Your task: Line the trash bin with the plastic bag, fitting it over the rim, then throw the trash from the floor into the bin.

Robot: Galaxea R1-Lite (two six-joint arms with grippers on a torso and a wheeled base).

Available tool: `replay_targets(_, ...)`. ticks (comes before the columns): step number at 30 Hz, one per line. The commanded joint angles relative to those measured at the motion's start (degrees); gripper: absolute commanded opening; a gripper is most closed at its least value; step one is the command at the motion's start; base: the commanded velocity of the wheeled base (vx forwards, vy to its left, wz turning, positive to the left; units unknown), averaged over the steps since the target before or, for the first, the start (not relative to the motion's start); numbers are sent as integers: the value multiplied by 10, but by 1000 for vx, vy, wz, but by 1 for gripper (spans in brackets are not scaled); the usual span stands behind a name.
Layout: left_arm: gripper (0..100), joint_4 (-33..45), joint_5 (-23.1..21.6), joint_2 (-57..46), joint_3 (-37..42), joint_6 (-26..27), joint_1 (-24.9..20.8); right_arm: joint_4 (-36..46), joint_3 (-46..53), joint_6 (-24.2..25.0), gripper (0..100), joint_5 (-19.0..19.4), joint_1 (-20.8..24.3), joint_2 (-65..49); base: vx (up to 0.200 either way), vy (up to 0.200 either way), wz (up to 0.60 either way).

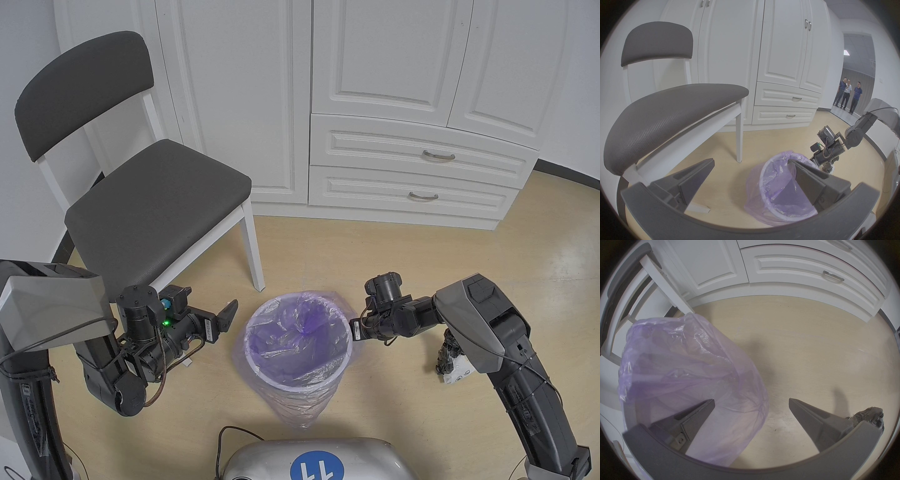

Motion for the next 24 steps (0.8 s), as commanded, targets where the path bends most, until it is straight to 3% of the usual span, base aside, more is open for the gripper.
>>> replay_targets(1, 100, -1, 0, -17, 5, 0, -6, -3, 33, 0, 100, 1, -14, -29, 0, 0, 0)
replay_targets(7, 100, 0, 6, -78, 34, 3, -30, -48, 229, -4, 100, -4, -36, -181, 0, 0, 0)
replay_targets(15, 100, 5, 12, -171, 74, 7, -59, -371, 625, -58, 100, -2, -46, -425, 0, 0, 0)
replay_targets(23, 100, 6, 16, -238, 97, 20, -65, -387, 755, -72, 100, -24, -43, -588, 0, 0, 0)
replay_targets(24, 100, 10, 30, -269, 104, 32, -64, -384, 777, -73, 100, -46, -40, -628, 0, 0, 0)
